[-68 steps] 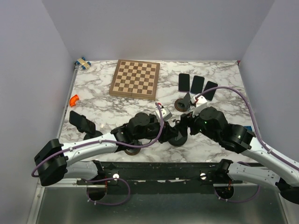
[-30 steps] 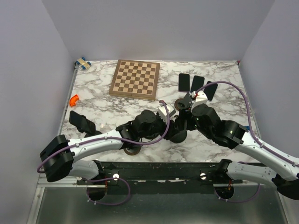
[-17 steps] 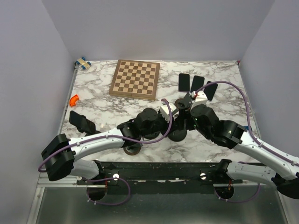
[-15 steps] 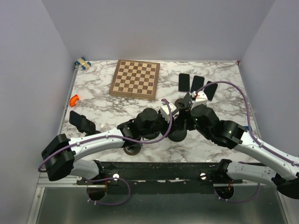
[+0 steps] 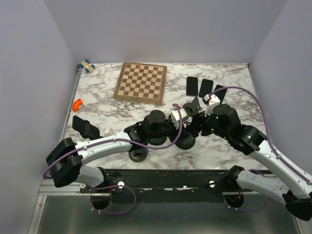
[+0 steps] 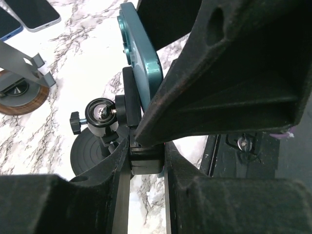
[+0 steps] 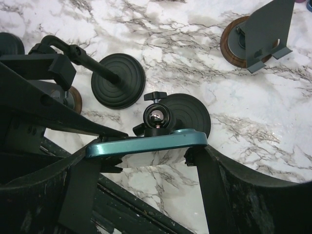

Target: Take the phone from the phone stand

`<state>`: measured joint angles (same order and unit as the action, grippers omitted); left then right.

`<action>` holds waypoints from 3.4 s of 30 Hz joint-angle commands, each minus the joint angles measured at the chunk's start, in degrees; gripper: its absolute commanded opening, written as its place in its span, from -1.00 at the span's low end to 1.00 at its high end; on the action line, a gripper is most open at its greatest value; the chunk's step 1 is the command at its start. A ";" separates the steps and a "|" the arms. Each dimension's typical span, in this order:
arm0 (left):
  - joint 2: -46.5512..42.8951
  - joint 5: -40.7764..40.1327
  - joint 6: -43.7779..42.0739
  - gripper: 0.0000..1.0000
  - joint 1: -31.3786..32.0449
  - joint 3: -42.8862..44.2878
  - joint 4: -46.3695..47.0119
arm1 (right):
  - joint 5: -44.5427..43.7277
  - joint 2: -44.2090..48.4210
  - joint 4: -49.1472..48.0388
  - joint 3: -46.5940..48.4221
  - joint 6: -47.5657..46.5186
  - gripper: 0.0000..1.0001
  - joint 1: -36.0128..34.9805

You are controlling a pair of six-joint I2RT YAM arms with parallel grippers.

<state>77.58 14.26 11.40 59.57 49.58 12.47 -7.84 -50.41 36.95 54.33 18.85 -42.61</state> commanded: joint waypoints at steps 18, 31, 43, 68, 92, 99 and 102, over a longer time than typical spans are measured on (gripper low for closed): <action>5.02 23.97 -2.99 -0.91 -3.37 7.83 -9.52 | 23.14 3.86 -8.32 1.40 -4.10 -0.99 1.37; -2.44 20.52 -7.64 0.28 -2.27 6.43 -11.44 | 19.16 3.28 -5.48 3.30 -1.93 -0.99 1.38; -20.47 8.52 -12.60 0.74 -2.18 1.78 -9.45 | 13.87 3.86 -4.47 10.16 3.48 -0.99 1.37; -31.13 -27.42 -9.65 0.77 -1.29 -2.48 -8.48 | -42.18 -20.12 1.02 23.82 10.97 -0.99 16.56; -33.98 -25.80 -8.48 0.78 -1.12 -2.40 -9.12 | -21.93 -65.68 2.25 40.09 8.77 -0.99 47.66; -34.16 -25.63 -8.14 0.78 -1.15 -2.43 -9.06 | -14.70 -73.08 2.07 43.71 8.18 -0.69 49.85; -33.95 -25.60 -8.15 0.78 -1.12 -2.69 -8.79 | -13.81 -75.70 2.19 45.26 8.64 -0.57 49.88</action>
<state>44.23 -12.56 2.81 58.26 45.98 3.70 -25.63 -122.13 37.80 96.99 27.49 7.07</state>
